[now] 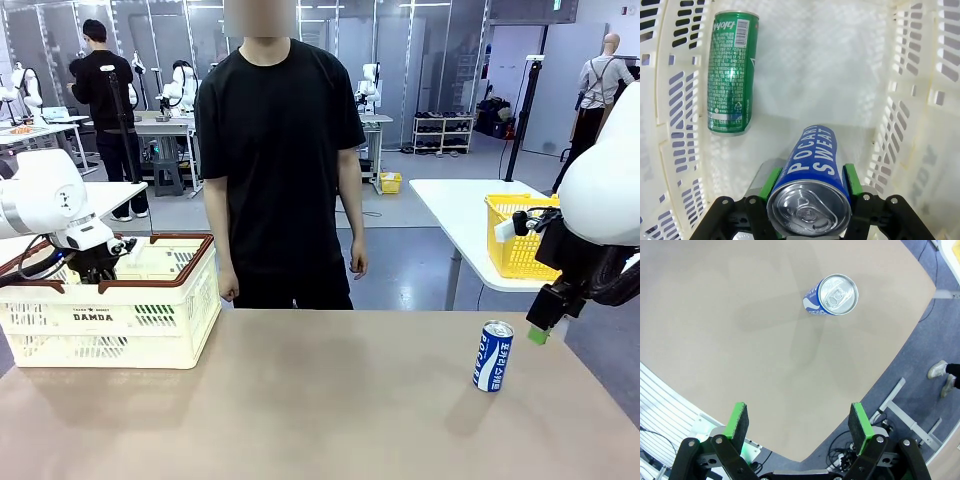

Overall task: Place the drinks into the Shopping basket.
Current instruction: Pick up one drink and place it into the Shopping basket.

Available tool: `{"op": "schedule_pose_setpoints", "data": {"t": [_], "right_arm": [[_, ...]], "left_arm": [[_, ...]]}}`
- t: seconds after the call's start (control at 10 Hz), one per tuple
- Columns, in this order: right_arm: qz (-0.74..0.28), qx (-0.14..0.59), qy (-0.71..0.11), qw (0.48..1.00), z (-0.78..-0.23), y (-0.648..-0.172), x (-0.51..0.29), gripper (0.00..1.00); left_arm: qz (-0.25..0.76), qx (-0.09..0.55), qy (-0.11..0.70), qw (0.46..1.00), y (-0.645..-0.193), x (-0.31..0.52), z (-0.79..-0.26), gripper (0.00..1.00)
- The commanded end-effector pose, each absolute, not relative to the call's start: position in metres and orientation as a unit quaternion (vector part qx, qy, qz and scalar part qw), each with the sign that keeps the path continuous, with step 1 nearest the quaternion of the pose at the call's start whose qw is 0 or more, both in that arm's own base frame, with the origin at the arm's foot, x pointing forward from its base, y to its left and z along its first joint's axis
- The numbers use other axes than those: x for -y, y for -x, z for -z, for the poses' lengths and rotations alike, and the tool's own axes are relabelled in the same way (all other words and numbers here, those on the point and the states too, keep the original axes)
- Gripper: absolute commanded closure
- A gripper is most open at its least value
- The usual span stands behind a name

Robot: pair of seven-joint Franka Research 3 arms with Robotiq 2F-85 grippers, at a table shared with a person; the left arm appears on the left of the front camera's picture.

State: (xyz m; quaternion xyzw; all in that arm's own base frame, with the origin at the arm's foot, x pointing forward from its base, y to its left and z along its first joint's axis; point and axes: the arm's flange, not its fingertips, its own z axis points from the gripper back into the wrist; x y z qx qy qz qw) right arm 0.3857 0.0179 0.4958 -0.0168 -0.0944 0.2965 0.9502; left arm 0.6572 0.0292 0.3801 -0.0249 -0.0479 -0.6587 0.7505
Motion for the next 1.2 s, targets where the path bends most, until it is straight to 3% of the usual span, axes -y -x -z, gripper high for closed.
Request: {"op": "schedule_pose_setpoints", "data": {"t": [0.0,0.5,0.9,1.1], "right_arm": [[-0.297,0.093,0.018,0.95,-0.497,-0.385,-0.016,0.0],[-0.297,0.093,0.018,0.95,-0.497,-0.385,-0.016,0.0],[-0.297,0.093,0.018,0.95,-0.497,-0.385,-0.016,0.0],[-0.297,0.093,0.018,0.95,-0.497,-0.385,-0.016,0.0]], "left_arm": [[0.657,0.062,0.025,0.751,-0.658,-0.031,-0.377,0.41],[0.654,0.057,0.029,0.754,-0.653,-0.033,-0.369,0.38],[0.654,0.055,0.027,0.754,-0.649,-0.03,-0.383,0.0],[0.653,0.064,0.012,0.755,-0.646,-0.028,-0.4,0.0]]}}
